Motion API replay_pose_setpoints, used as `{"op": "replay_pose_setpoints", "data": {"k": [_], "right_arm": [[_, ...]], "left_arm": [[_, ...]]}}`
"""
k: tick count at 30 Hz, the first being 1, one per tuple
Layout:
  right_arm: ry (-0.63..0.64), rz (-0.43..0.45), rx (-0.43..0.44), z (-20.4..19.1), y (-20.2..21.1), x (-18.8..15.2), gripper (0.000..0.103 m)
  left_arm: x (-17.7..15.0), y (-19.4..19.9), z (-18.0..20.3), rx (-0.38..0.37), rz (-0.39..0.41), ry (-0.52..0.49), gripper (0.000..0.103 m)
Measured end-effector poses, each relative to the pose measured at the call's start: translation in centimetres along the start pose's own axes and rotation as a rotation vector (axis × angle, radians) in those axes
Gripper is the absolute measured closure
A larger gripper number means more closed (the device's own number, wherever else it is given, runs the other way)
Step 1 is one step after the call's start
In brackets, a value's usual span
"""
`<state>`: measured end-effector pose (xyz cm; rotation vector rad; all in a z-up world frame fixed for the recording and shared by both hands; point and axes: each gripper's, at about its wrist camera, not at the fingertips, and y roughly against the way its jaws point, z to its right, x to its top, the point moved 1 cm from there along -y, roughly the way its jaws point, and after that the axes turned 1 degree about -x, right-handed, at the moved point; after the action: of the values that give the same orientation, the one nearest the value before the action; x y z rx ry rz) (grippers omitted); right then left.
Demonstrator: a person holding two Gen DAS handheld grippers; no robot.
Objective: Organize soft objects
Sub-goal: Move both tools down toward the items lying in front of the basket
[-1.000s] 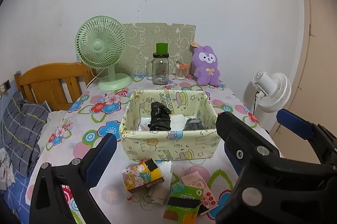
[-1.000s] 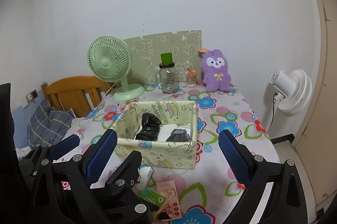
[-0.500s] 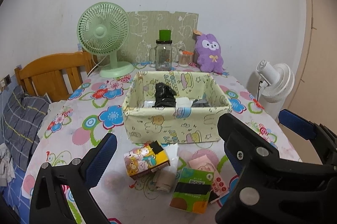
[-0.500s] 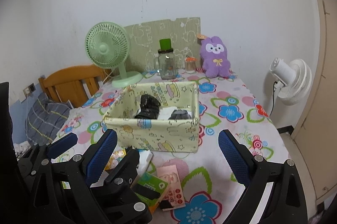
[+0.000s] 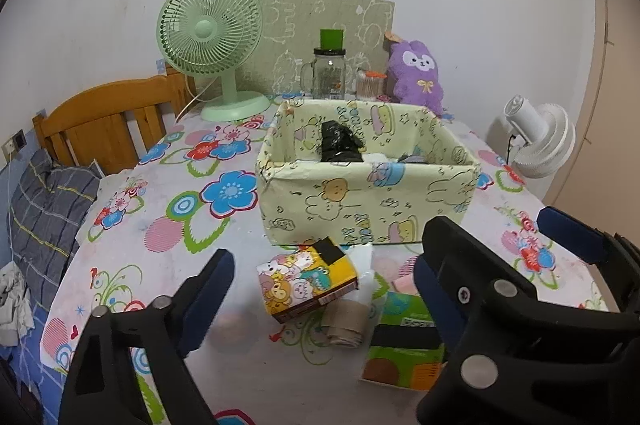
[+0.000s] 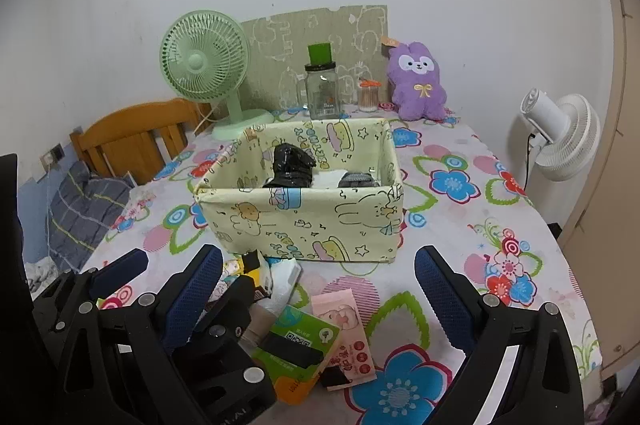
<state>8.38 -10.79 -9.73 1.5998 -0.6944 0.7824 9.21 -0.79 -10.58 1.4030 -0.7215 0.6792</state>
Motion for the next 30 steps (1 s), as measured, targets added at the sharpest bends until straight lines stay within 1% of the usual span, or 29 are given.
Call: {"op": "replay_pose_setpoints", "data": {"k": [5, 14, 30], "right_arm": [[0.002, -0.028, -0.001, -0.3, -1.2, -0.3, 0.005], [0.01, -0.082, -0.01, -0.7, -3.7, -0.7, 0.005], [-0.012, -0.174, -0.033, -0.3, -7.9, -1.3, 0.005]], "left_arm": [[-0.3, -1.2, -0.7, 0.009, -0.027, 0.005, 0.017], [-0.8, -3.8, -1.8, 0.019, -0.085, 0.027, 0.017], [-1.3, -7.8, -2.4, -0.013, -0.17, 0.081, 0.018]]}}
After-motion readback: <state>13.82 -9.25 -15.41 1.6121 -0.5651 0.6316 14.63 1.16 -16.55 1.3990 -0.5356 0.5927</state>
